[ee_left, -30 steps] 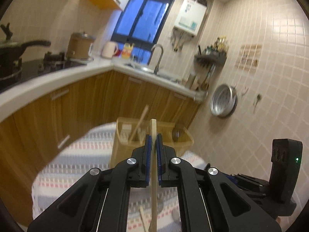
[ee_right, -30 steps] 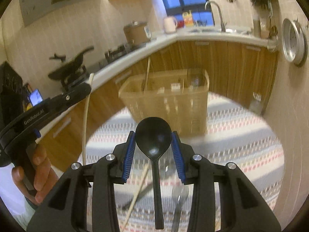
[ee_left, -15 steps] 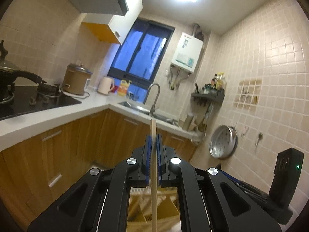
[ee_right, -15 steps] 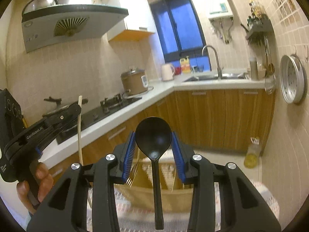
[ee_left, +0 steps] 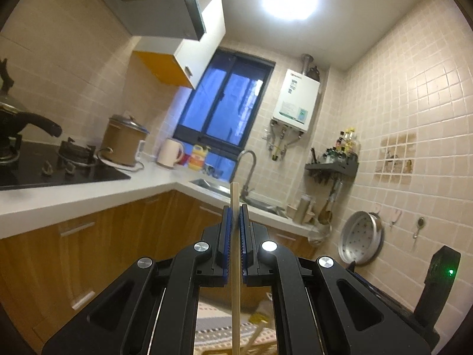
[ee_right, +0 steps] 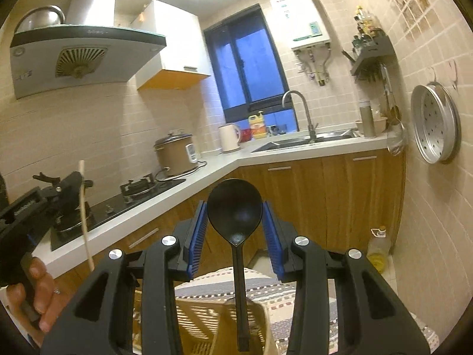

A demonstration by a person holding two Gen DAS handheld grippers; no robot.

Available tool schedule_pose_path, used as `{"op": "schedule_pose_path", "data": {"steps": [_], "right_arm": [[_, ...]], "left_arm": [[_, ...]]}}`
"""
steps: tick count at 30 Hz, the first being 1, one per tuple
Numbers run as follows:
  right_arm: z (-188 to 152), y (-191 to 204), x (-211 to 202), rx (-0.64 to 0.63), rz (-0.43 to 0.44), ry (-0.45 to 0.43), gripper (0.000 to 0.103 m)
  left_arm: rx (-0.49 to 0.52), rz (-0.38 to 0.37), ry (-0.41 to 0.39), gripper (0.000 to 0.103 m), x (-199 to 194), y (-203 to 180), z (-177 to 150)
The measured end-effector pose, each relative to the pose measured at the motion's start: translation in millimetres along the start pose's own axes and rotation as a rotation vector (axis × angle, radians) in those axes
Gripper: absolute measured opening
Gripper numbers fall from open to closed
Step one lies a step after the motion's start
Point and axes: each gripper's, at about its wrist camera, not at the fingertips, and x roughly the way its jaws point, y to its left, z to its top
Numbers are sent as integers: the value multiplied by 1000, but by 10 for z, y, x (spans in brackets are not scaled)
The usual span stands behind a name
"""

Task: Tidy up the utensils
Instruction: 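Lift the chopstick and black ladle up over the beige basket with both tools, then open both tools to drop the chopstick and ladle into the basket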

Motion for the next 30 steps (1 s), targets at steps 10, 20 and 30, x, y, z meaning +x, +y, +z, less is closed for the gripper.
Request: {"op": "schedule_pose_path", "data": {"steps": [10,20,30], "right_arm": [[-255,54,70,-48,-29,-23,35],[-423,164,-54,-118,-35,-36,35],[-456,237,-278,-174,-65,7,37]], "left_arm": [[92,137,-20,3,55,-82,-278],[105,149,7,3,-13,-69,-418],[86,149,23,22,-227,-39,-426]]}}
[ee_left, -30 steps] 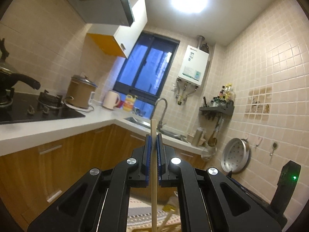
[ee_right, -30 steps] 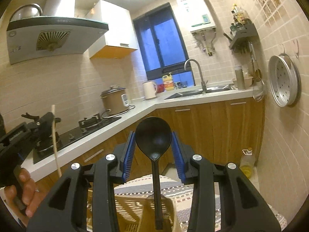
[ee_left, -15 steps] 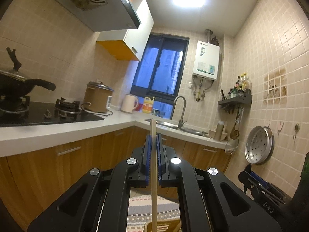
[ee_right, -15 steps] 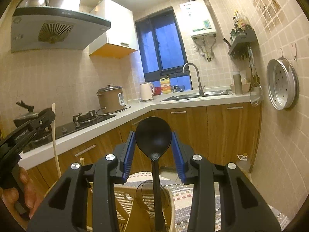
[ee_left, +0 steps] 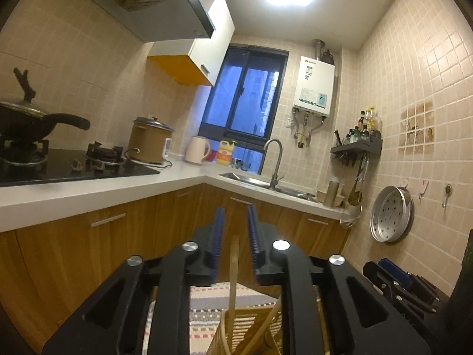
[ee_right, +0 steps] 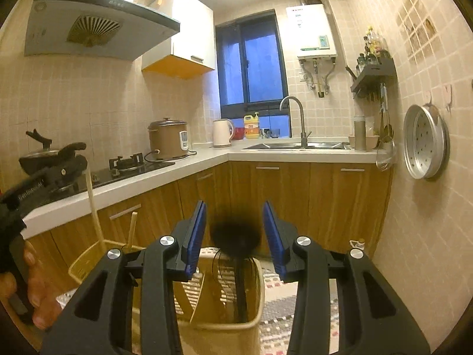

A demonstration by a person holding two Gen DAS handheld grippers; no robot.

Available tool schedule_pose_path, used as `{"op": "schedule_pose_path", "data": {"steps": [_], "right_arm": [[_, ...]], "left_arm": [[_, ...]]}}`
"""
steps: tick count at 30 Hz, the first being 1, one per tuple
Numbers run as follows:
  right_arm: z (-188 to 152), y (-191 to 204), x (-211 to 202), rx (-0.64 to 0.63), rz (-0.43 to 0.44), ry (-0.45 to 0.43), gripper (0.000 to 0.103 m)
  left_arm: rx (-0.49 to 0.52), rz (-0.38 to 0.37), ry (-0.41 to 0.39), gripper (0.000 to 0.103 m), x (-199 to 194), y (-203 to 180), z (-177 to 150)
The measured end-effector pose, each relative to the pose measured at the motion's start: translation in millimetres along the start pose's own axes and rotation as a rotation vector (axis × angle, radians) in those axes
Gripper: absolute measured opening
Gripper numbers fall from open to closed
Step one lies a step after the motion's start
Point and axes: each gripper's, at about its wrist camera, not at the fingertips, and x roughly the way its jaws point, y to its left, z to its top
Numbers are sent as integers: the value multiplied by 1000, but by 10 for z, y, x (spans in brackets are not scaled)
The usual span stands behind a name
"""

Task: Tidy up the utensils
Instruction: 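Open both tools to drop the chopstick and ladle into the basket, then move both open tools back down to the utensils on the cloth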

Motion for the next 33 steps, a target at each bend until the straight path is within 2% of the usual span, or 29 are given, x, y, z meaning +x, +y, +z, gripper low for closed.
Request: {"op": "schedule_pose_path", "data": {"steps": [1,2,14,19,23,26,28,33], "right_arm": [[3,-3,-37,3,2,5,40],[7,-8,-78,5,3,9,40],[117,108,-881,-24,1,7,40],[19,196,-1189,-39,-10,71,44],[-227,192,-1246,-20,-44,238,44],[-389,151,-1229,5,-33,354,44],[-501,137,-1187,9,-23,444,44],[-869,73,-1023,60,43,694,44]], "left_arm": [[0,-3,-2,27,-37,2,8],[1,-6,-1,28,-84,4,20],[10,-14,-23,30,-869,-15,265],[9,-24,19,40,-1188,-23,254],[11,-51,156,41,-1307,-17,6],[-19,-35,225,49,-1344,56,-224],[-34,-46,317,49,-1297,100,-369],[-103,-131,682,49,-921,203,-895]]}}
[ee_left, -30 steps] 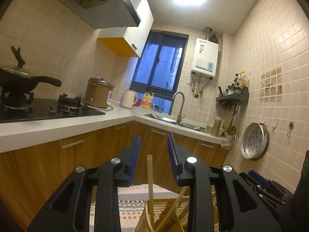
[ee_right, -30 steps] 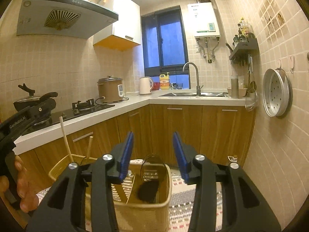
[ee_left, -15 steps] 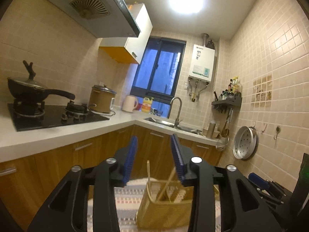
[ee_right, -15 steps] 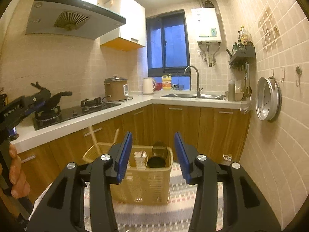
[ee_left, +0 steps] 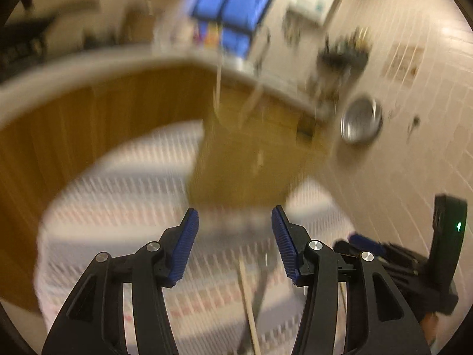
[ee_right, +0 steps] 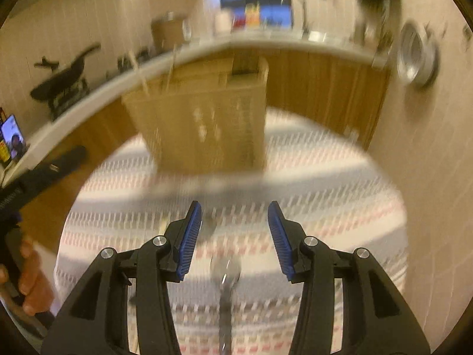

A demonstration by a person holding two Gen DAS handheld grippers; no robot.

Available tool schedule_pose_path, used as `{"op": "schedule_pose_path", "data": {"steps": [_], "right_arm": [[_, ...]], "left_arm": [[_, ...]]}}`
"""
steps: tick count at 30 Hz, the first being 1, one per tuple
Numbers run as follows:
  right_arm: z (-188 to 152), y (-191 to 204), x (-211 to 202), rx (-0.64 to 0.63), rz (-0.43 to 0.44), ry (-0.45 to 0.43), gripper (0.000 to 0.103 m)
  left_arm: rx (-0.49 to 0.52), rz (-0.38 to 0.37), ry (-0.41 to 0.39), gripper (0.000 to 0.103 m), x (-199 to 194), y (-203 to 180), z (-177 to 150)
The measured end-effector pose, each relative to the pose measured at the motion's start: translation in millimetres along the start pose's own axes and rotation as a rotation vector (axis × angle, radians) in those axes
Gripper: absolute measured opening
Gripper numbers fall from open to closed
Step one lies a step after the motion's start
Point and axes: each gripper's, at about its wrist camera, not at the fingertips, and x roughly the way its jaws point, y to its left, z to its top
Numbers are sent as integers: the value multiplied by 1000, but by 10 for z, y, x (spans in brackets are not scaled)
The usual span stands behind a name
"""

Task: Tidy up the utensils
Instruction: 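Move both open tools back down to the utensils on the cloth, then grasp a wooden chopstick with the left tool while the right tool grasps a clear spoon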

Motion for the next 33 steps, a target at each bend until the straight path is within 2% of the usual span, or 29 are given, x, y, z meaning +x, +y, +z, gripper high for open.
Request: {"op": "schedule_pose_path", "data": {"steps": [3,5,7,10,17,21,22,33], "right_arm": [[-86,-63,185,23,39,112,44],[-111,-83,237,29,48,150,44],[-160,-80,301,24,59,195,44],[-209,-81,372,21,62,235,44],[-194,-26,483,23,57,273,44],[-229,22,553,16,49,286,44],[-236,23,549,9,37,280,44],[-150,279,780,-15,-100,300,44]], "left_arm": [[-45,-26,214,49,389,112,-101],[-75,-57,290,49,547,161,-151],[-100,-74,329,49,645,198,-187],[-95,-18,390,49,796,180,-244],[-15,39,408,48,880,43,-329],[28,90,411,31,927,-51,-327],[34,97,416,30,959,-80,-330],[130,201,406,29,1154,-385,-315]]}}
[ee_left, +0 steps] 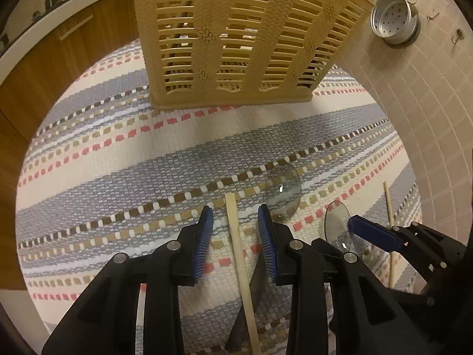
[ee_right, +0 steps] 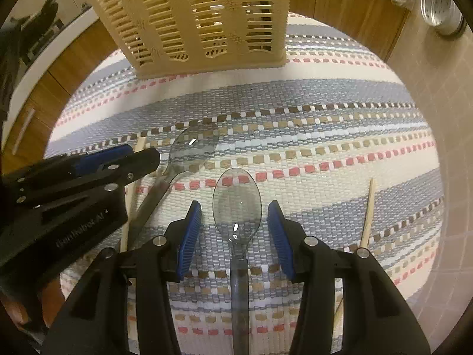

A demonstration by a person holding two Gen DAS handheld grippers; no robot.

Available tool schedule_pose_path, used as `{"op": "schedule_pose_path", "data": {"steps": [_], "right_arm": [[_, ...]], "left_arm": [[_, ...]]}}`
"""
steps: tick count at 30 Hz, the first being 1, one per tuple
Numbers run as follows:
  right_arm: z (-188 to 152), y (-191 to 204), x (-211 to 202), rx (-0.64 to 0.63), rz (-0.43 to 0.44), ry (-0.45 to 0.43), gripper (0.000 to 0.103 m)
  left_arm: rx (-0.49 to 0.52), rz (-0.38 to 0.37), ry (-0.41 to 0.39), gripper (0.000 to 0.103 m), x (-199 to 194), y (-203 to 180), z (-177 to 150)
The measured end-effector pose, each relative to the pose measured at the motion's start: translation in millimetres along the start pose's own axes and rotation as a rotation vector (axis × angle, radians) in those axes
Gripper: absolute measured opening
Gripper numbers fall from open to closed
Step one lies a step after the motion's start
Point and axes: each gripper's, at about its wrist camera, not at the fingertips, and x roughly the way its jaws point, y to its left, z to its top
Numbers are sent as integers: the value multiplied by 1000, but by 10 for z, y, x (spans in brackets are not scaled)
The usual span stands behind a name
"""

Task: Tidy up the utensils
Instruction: 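Grasp a wooden chopstick with the left tool while the right tool grasps a clear spoon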

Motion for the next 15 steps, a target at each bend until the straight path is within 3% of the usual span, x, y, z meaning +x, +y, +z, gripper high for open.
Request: {"op": "schedule_pose_path", "data": {"steps": [2,4,15], "right_arm": [[-2,58,15,-10,-29,-10,42],[11,174,53,-24,-34,-24,31],[-17,159,18,-31,10,-40,30]], "left_arm": [[-3,10,-4,18,13,-14,10],[-7,25,-7,6,21,-17,11],[-28,-10,-36,5,-58,161,-38]]}}
